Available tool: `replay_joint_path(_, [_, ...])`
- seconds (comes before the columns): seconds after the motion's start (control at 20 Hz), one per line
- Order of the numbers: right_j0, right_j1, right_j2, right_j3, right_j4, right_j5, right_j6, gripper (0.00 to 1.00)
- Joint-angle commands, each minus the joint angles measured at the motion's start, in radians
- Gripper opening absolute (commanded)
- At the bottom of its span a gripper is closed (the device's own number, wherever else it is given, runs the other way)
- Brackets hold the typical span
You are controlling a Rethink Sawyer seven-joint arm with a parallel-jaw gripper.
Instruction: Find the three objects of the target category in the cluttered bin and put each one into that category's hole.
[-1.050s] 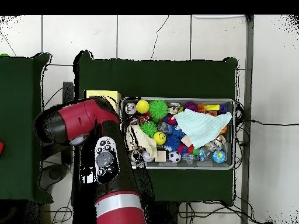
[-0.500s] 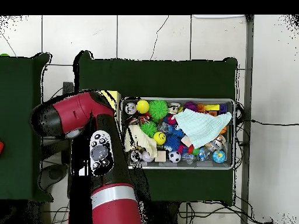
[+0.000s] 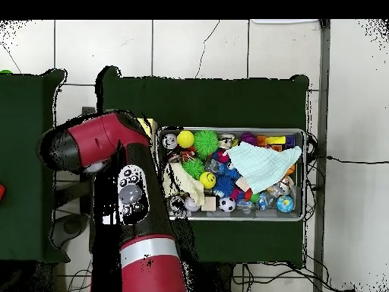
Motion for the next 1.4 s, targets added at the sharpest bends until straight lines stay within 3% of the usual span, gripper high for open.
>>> replay_joint_path(0.05, [-0.069, 0.009, -0.003, 0.038, -0.007, 0.011, 0.051, 0.0])
replay_joint_path(0.8, [-0.1, 0.002, -0.002, 0.104, -0.035, -0.072, 0.065, 0.0])
replay_joint_path(1.05, [-0.089, 0.043, -0.027, 0.141, -0.041, -0.184, 0.157, 0.0])
replay_joint_path(1.4, [-0.072, 0.078, -0.056, 0.167, -0.079, -0.276, 0.146, 0.0])
